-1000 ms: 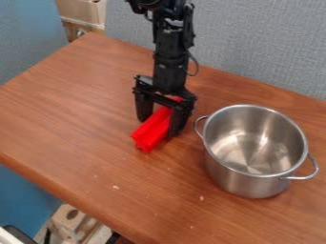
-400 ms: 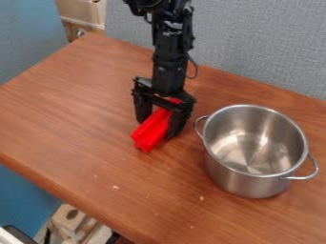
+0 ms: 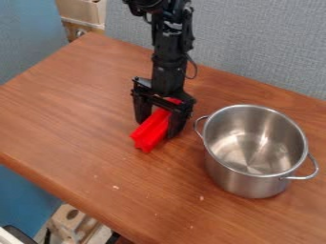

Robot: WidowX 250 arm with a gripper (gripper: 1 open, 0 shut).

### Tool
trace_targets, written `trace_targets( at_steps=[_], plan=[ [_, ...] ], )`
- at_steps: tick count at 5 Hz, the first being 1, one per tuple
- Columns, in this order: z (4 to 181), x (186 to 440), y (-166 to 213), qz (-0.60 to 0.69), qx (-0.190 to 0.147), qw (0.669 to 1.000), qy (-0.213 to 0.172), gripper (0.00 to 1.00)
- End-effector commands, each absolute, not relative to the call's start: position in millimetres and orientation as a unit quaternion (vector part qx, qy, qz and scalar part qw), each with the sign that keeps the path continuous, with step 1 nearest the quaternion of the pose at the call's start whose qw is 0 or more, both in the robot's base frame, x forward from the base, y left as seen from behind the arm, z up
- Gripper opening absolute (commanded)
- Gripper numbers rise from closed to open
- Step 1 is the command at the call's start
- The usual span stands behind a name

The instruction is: Put the red object in the metal pot

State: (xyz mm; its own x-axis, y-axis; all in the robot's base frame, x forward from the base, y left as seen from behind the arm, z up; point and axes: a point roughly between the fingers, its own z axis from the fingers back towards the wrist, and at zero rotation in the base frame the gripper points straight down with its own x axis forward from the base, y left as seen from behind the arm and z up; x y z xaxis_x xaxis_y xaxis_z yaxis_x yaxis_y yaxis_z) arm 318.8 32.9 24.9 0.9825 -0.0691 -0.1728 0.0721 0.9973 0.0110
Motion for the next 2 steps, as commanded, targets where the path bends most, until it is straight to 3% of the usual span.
trace_targets(
  at_steps=[1,2],
  plan=[
    [50.2,326.4,30.7,-0.034,0.018,0.998,0.045,1.00],
    [51.1,326.6,30.3,-0.032,0.019,0.998,0.042,1.00]
  ],
)
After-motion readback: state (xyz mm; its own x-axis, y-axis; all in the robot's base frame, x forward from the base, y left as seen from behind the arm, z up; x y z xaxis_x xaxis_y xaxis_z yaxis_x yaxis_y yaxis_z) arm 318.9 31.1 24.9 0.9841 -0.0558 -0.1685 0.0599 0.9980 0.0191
